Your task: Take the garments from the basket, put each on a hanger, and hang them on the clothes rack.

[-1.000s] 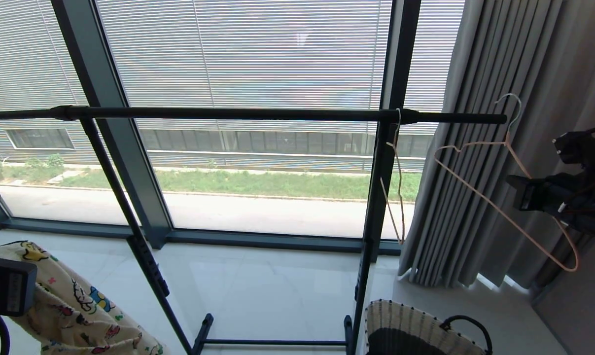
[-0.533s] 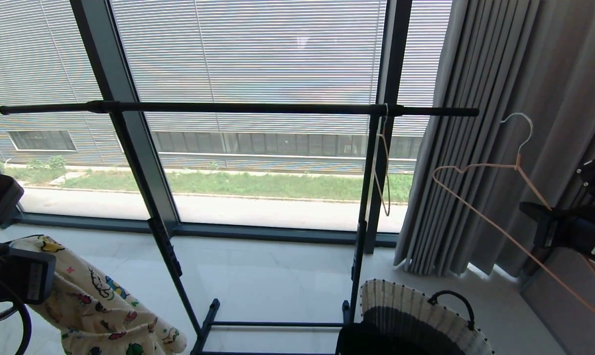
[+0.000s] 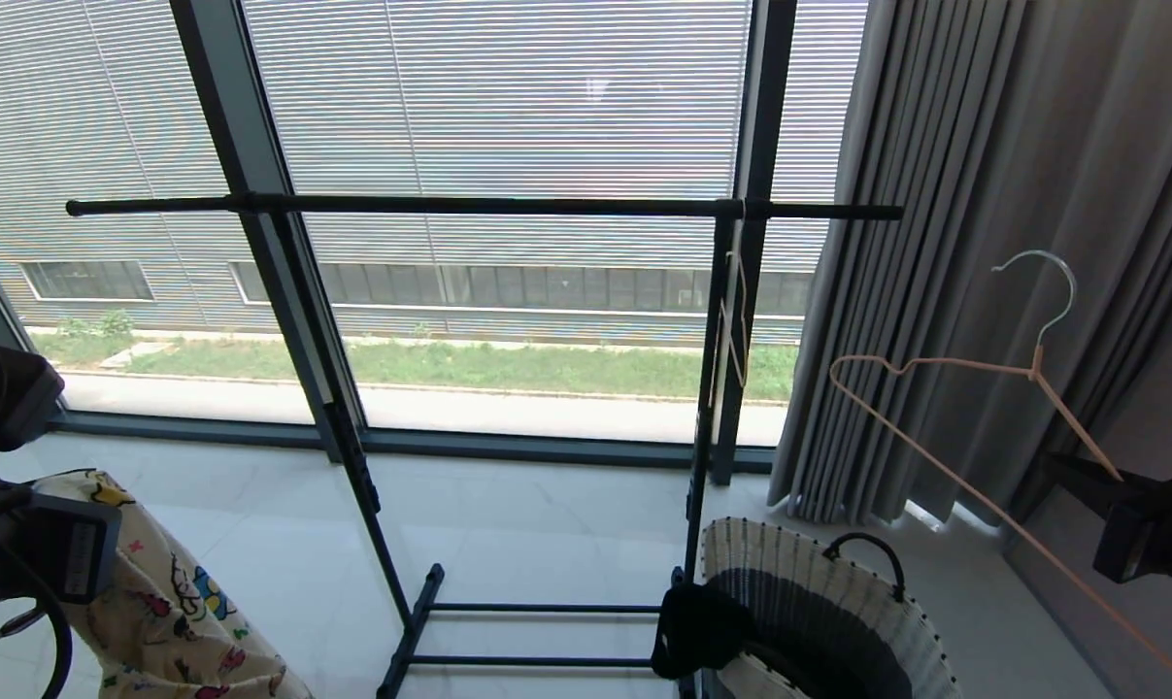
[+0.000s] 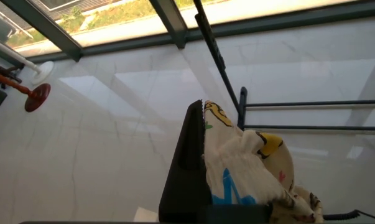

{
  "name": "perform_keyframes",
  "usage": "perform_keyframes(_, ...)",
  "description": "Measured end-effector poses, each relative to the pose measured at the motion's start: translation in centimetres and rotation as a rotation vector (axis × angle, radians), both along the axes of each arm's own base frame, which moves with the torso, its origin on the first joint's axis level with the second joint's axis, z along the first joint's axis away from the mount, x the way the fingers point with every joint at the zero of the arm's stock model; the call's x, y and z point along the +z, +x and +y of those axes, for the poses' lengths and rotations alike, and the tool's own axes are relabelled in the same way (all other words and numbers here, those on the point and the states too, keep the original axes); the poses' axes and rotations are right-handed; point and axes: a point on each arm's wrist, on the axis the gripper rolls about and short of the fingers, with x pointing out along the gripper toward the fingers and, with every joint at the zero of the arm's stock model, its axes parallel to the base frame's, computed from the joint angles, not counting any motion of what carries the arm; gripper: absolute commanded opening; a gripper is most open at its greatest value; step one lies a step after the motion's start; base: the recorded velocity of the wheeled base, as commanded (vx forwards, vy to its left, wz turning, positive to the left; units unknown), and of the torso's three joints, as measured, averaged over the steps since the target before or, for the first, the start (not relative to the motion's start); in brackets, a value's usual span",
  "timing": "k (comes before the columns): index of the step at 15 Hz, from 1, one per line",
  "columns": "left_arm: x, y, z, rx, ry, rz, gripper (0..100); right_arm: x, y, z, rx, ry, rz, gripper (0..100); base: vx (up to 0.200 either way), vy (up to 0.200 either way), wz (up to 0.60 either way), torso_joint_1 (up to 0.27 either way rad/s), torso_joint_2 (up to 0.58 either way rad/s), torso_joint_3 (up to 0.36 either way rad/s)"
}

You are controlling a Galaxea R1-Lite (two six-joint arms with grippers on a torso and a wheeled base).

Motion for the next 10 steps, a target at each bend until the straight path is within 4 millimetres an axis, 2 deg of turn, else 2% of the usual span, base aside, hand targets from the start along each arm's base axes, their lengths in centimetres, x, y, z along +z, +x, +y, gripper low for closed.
perform_keyframes(10, -0.2, 0.0, 0.0, -0.006, 0.014, 0.014, 0, 1.9, -2.3, -0.1, 0.019, 0.016, -0.109, 0, 0.000, 0.200, 0.00, 0.005, 0.00, 0.002)
